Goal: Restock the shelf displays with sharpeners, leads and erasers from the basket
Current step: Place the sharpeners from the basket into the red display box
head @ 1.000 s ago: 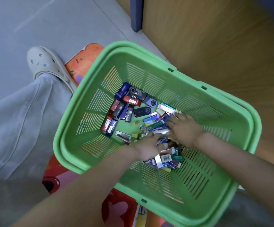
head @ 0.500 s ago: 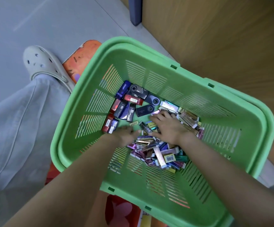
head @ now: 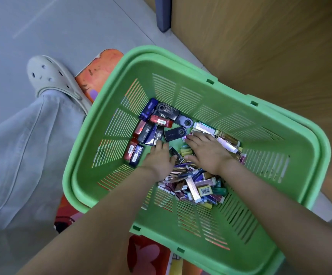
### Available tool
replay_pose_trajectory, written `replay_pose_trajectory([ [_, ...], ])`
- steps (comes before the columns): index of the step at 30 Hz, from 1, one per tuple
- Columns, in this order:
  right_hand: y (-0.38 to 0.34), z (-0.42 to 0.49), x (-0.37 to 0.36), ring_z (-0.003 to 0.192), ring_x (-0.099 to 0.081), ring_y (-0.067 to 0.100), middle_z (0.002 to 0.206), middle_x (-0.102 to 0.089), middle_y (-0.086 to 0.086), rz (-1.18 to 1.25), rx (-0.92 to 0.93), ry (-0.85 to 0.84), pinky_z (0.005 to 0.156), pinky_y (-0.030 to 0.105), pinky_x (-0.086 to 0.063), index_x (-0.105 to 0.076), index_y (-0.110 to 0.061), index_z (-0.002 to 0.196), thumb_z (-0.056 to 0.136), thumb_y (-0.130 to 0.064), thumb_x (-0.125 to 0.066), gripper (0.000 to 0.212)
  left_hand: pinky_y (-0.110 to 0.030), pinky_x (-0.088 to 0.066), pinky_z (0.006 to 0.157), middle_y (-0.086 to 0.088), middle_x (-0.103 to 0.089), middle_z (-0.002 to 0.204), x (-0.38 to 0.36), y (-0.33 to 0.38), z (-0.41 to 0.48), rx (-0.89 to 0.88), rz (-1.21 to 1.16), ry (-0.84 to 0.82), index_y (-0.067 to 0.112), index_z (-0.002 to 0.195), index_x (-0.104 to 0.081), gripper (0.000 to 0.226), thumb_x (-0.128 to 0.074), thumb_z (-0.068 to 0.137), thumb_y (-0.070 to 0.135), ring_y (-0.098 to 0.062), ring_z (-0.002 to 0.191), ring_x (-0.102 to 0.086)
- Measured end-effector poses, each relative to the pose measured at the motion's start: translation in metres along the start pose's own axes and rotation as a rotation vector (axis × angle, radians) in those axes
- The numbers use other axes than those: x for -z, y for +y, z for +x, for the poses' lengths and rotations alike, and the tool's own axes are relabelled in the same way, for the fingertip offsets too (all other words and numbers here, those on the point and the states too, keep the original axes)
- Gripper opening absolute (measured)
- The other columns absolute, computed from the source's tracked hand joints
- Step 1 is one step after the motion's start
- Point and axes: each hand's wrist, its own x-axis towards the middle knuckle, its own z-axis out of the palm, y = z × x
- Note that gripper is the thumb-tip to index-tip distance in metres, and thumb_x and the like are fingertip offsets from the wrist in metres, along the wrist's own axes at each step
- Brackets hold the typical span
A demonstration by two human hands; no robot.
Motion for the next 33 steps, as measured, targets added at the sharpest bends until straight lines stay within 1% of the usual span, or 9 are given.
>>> replay_pose_trajectory([
  [3, -0.004, 0.012, 0.002, 0.143, -0.014, 0.019, 0.154, -0.028, -0.001, -0.081, -0.010, -0.012, 0.114, 0.037, -0.017, -0.022, -0.015, 0.150, 0.097, -0.058, -0.016, 0.069, -0.045, -0.017, 0.115, -0.007, -0.005, 0.159, -0.007, 0.000, 0.004, 0.077, -0.127, -0.129, 0.010, 0.151, -0.008, 0.065, -0.031, 0.101, 0.043, -0.027, 0.145, -0.009],
  [7, 0.002, 0.016, 0.005, 0.129, -0.032, 0.018, 0.138, -0.046, -0.004, -0.143, 0.010, 0.015, 0.106, 0.037, -0.026, -0.041, -0.020, 0.139, 0.096, -0.059, -0.012, 0.065, -0.045, -0.019, 0.113, -0.007, -0.007, 0.158, -0.010, 0.006, 0.007, 0.078, -0.151, -0.216, 0.009, 0.150, -0.015, 0.065, -0.026, 0.100, 0.049, -0.026, 0.144, -0.010],
  [12, 0.010, 0.001, 0.000, 0.140, -0.021, 0.020, 0.147, -0.039, -0.005, -0.104, 0.031, -0.027, 0.109, 0.038, -0.021, -0.033, -0.020, 0.145, 0.091, -0.058, 0.001, 0.074, -0.044, -0.021, 0.113, -0.009, -0.013, 0.158, -0.009, 0.006, 0.003, 0.009, 0.008, -0.250, 0.012, 0.151, -0.010, 0.066, -0.024, 0.100, 0.051, -0.027, 0.143, -0.016],
  [14, 0.009, -0.007, -0.003, 0.141, -0.021, 0.020, 0.149, -0.037, -0.004, -0.005, 0.025, -0.035, 0.111, 0.037, -0.020, -0.034, -0.019, 0.145, 0.089, -0.057, 0.001, 0.075, -0.042, -0.024, 0.112, -0.009, -0.023, 0.154, -0.001, 0.005, -0.001, -0.057, 0.065, -0.149, 0.014, 0.149, -0.019, 0.060, -0.027, 0.100, 0.047, -0.027, 0.140, -0.024],
  [17, 0.008, -0.008, -0.001, 0.130, -0.037, 0.020, 0.140, -0.046, 0.001, 0.214, -0.029, 0.109, 0.107, 0.033, -0.026, -0.040, -0.017, 0.140, 0.101, -0.042, -0.027, 0.048, -0.040, -0.027, 0.111, -0.009, -0.040, 0.139, 0.016, 0.004, -0.004, -0.134, -0.014, 0.259, 0.014, 0.141, -0.035, 0.048, -0.038, 0.099, 0.037, -0.026, 0.131, -0.035],
  [20, -0.005, 0.000, 0.006, 0.127, -0.041, 0.022, 0.138, -0.045, 0.006, 0.441, -0.114, 0.240, 0.104, 0.032, -0.032, -0.037, -0.013, 0.142, 0.101, -0.026, -0.042, 0.043, -0.037, -0.025, 0.113, -0.008, -0.041, 0.133, 0.030, -0.007, -0.002, -0.038, -0.154, 0.562, 0.012, 0.138, -0.037, 0.047, -0.048, 0.096, 0.032, -0.023, 0.128, -0.037],
  [25, -0.026, 0.030, 0.009, 0.122, -0.042, 0.028, 0.135, -0.040, 0.009, 0.504, -0.223, 0.238, 0.101, 0.035, -0.035, -0.036, -0.008, 0.142, 0.096, -0.017, -0.053, 0.050, -0.041, -0.035, 0.106, -0.011, -0.041, 0.133, 0.032, -0.027, 0.012, 0.165, -0.403, 0.416, 0.008, 0.137, -0.036, 0.055, -0.058, 0.092, 0.030, -0.028, 0.124, -0.044],
  [30, -0.037, 0.047, 0.002, 0.120, -0.038, 0.029, 0.134, -0.035, 0.009, 0.343, -0.290, 0.228, 0.087, 0.036, -0.045, -0.041, -0.009, 0.139, 0.085, 0.004, -0.061, 0.059, -0.037, -0.041, 0.097, -0.013, -0.035, 0.134, 0.028, -0.028, 0.019, 0.185, -0.361, 0.397, 0.006, 0.133, -0.037, 0.045, -0.057, 0.093, 0.014, -0.030, 0.116, -0.051],
  [33, -0.035, 0.049, -0.001, 0.120, -0.040, 0.027, 0.132, -0.039, 0.009, 0.291, -0.286, 0.233, 0.086, 0.035, -0.045, -0.044, -0.010, 0.134, 0.086, -0.005, -0.064, 0.052, -0.036, -0.039, 0.099, -0.014, -0.038, 0.134, 0.030, -0.025, 0.023, 0.178, -0.347, 0.390, 0.004, 0.135, -0.035, 0.045, -0.053, 0.093, 0.006, -0.030, 0.120, -0.048],
])
